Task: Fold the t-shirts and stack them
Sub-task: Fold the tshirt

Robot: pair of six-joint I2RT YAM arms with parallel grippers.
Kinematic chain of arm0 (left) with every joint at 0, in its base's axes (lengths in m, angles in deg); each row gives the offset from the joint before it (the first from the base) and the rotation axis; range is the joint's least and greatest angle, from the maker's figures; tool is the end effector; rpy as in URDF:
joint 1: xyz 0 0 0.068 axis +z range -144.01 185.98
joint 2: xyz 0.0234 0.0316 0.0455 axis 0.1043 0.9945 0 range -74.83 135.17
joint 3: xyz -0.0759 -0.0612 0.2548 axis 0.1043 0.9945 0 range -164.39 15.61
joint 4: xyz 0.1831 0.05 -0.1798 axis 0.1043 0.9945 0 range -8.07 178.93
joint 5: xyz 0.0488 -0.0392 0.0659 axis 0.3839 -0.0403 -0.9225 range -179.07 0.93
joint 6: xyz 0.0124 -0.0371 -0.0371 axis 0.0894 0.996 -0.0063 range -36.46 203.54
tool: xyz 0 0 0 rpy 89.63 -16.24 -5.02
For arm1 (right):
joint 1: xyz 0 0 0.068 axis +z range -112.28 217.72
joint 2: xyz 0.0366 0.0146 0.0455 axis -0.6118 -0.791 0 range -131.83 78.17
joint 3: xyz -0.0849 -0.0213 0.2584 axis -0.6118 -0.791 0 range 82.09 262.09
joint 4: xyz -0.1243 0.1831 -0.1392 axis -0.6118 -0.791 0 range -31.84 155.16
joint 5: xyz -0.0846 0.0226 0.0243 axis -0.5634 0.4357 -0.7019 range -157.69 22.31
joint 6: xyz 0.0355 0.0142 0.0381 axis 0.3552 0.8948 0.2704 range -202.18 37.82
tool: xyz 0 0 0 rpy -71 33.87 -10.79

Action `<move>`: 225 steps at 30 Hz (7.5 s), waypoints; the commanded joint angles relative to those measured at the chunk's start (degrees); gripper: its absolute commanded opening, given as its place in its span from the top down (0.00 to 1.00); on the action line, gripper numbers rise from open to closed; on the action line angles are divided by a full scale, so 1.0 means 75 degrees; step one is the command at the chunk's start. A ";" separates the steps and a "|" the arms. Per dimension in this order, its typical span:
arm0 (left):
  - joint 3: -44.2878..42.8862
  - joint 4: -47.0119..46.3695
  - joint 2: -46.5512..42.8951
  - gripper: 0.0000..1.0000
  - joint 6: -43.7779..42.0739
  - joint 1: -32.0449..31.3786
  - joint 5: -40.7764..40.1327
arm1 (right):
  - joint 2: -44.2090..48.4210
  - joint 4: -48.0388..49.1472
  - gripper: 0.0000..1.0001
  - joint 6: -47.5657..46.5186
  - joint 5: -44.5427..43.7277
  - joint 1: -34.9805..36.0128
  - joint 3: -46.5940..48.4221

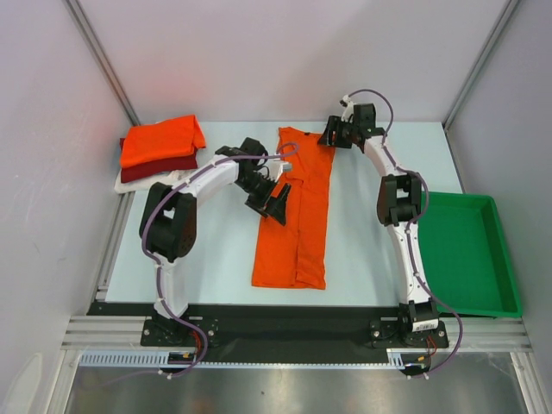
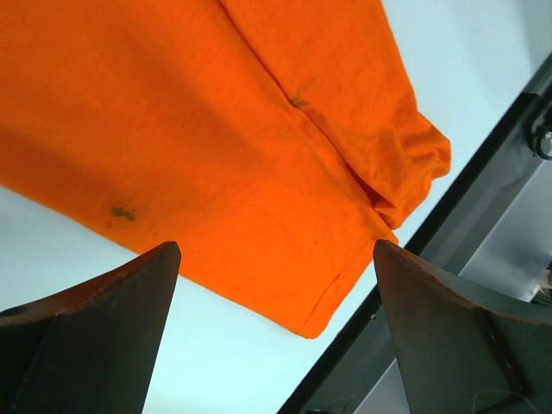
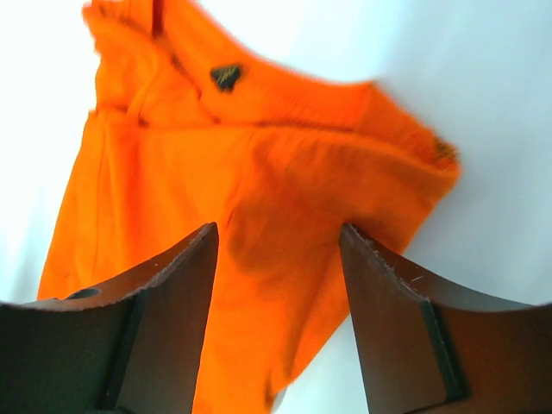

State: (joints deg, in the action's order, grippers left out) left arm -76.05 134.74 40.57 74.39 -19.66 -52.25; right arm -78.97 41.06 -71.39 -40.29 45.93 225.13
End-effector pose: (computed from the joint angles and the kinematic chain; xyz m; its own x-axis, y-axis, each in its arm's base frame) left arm 0.3563 -0.1947 0.2085 -0.7906 0.5208 -0.3222 0.6055 0.5860 -0.5386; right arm 0.5900 0.1017 0.1492 -0.6920 0.0681 -0.7186 -0.3616 0.8290 0.4267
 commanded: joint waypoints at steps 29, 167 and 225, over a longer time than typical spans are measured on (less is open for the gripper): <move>0.1567 -0.0583 -0.2881 0.04 0.2026 0.0712 -0.2179 | 0.7765 0.0493 0.43 0.1123 0.1128 -0.0098 -0.8765; -0.2276 -0.1688 0.0986 0.37 0.2403 0.1486 -0.1289 | 0.7038 0.0682 0.41 -0.0068 0.0635 0.0195 -0.8359; 0.1029 -0.1816 -0.0267 1.00 0.3399 0.1428 0.1548 | 0.8199 0.1093 1.00 0.1468 0.2018 0.0289 -1.1373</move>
State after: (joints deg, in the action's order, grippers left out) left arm -67.11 121.59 46.88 100.53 -8.63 -42.70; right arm -24.59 52.77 -58.19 -27.14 49.23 136.90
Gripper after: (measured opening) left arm 0.017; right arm 0.013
